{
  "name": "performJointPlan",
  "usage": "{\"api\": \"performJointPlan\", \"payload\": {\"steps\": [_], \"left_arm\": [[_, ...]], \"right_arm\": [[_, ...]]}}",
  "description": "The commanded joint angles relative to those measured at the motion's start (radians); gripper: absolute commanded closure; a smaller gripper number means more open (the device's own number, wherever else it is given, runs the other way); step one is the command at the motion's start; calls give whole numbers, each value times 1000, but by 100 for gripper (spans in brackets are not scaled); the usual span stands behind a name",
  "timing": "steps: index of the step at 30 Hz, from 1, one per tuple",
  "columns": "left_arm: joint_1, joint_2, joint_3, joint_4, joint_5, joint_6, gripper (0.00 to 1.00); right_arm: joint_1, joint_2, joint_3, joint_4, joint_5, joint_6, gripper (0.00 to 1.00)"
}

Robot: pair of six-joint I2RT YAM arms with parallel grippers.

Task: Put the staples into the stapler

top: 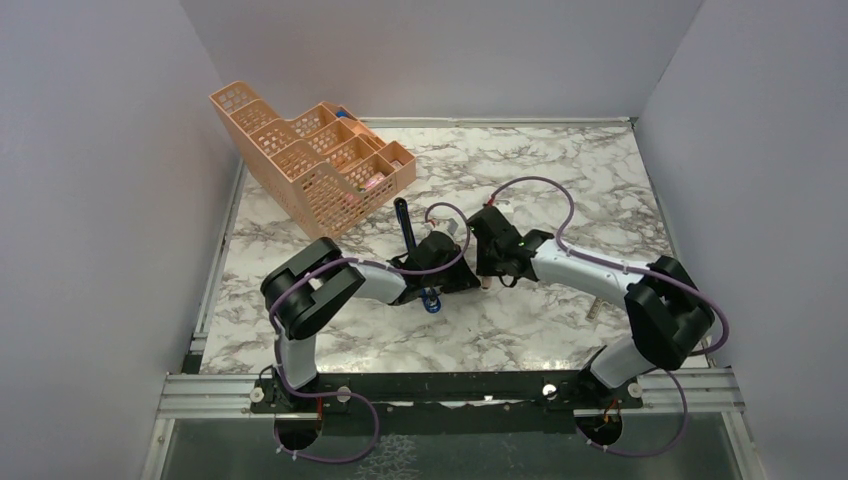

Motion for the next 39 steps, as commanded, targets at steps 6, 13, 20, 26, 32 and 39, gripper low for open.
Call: {"api": "performJointPlan", "payload": {"steps": [6, 13, 20, 26, 32, 39], "left_arm": [[-1, -103, 33, -235, -95, 117, 84], [4, -326, 35, -387, -211, 169, 74], [15, -458, -16, -452, -302, 165, 69], [29, -497, -49, -478, -316, 163, 68], [42, -516, -71, -479, -317, 162, 68], [52, -527, -82, -478, -321, 164, 68]], "right_arm": [[6, -115, 60, -170, 19, -11, 67], [5, -139, 63, -179, 0, -17, 59], [6, -81, 49, -220, -26, -35, 45], [5, -24, 71, -203, -45, -51, 45], [6, 45, 97, -216, -46, -34, 56], [6, 57, 74, -208, -50, -13, 70]]}}
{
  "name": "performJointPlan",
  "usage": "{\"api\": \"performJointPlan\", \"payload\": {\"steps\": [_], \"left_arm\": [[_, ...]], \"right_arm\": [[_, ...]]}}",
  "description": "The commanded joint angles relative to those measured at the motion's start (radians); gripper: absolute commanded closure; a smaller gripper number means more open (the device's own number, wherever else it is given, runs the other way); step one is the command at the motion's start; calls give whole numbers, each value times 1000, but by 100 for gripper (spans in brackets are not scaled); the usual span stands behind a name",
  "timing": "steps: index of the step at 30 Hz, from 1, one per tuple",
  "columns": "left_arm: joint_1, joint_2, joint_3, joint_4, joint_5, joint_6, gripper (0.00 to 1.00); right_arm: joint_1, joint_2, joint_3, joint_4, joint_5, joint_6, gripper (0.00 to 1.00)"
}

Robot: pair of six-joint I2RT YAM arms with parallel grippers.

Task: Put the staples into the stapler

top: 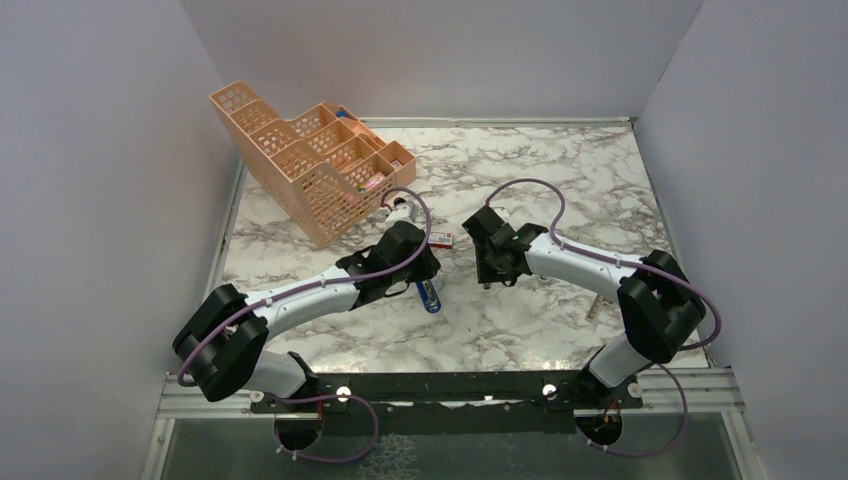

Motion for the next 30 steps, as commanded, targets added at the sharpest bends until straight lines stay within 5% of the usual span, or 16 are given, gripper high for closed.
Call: {"api": "performJointPlan", "payload": {"steps": [1, 22, 30], "left_arm": [[10, -30, -11, 2, -29, 12, 68], [25, -36, -26, 1, -20, 14, 68], [35, -52, -29, -4, -21, 17, 68]], "right_arm": [[4, 23, -1, -14, -14, 20, 70], [0, 198, -29, 72, -54, 30, 71], [1, 98, 19, 20, 23, 43, 64]]}}
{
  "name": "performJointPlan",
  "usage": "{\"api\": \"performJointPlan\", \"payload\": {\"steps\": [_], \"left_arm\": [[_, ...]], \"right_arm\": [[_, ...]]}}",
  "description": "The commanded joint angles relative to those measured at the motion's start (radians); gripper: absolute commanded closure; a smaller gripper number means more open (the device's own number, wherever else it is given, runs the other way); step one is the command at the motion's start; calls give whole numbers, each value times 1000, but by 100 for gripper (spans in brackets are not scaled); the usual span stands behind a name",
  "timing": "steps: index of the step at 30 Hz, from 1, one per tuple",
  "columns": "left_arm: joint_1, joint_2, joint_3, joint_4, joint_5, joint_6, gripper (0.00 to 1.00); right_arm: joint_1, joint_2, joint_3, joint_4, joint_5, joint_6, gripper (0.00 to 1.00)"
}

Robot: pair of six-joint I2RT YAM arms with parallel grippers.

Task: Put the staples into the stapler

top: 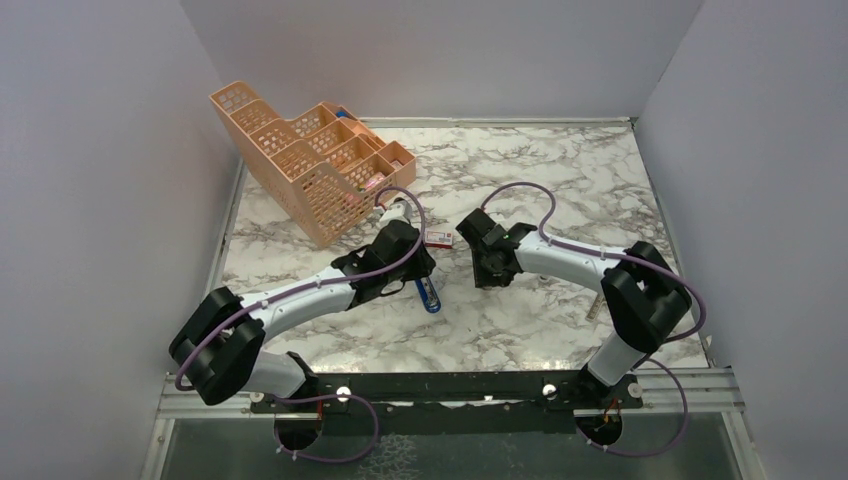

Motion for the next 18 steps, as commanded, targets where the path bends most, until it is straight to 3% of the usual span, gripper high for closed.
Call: {"api": "performJointPlan", "payload": {"steps": [1, 8, 18], "left_arm": [[11, -31, -12, 2, -21, 17, 68], [16, -24, -11, 8, -14, 19, 68], [22, -63, -25, 3, -26, 17, 68]], "right_arm": [[0, 4, 3, 37, 44, 23, 62], [-1, -18, 32, 6, 58, 11, 51], [0, -104, 30, -1, 37, -10, 49]]}}
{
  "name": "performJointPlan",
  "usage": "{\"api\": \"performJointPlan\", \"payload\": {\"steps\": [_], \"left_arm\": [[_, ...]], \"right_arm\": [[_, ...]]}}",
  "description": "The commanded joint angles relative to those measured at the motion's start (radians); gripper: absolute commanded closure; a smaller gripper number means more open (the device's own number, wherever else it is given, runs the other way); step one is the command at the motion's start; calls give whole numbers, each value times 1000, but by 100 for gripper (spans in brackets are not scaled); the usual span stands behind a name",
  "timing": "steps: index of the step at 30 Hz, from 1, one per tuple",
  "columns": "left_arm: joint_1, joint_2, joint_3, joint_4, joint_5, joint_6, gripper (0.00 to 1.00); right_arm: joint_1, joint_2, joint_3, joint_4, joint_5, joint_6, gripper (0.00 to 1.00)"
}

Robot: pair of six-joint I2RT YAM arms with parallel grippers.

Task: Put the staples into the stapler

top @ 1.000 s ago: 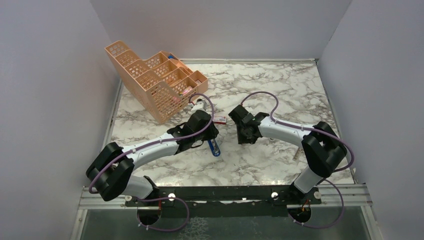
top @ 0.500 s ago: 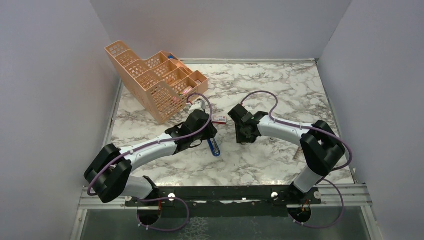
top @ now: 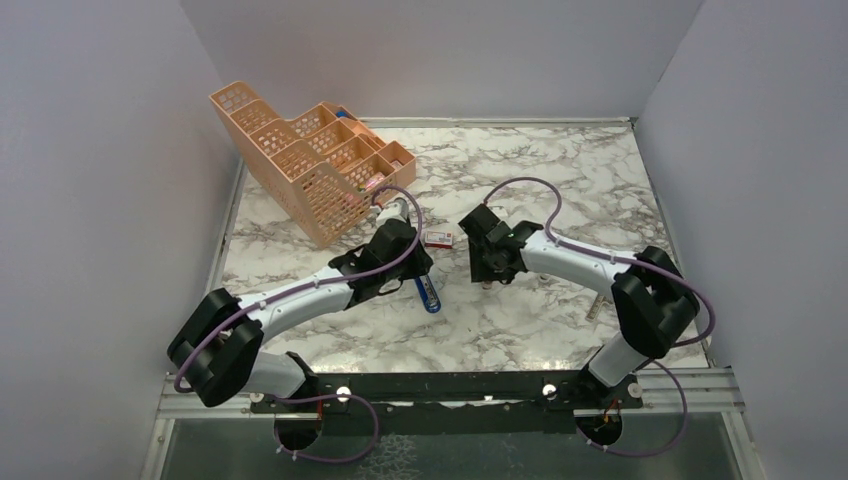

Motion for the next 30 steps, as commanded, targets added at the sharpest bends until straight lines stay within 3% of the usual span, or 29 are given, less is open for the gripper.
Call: {"api": "performJointPlan", "payload": {"steps": [1, 7, 12, 21, 30], "left_arm": [[6, -66, -23, -2, -34, 14, 67], [17, -165, -68, -68, -130, 2, 58], [83, -223, -142, -100, -152, -12, 56], [153, -287, -317, -96, -51, -81, 48], [158, -355, -369, -94, -28, -90, 44]], "right_arm": [[-1, -87, 25, -9, 16, -23, 49], [1, -149, 61, 52, 0, -112, 47], [26, -125, 108, 207, -127, -210, 33], [81, 72, 361, 277, -125, -276, 27], [84, 286, 598, 310, -102, -310, 23]]}}
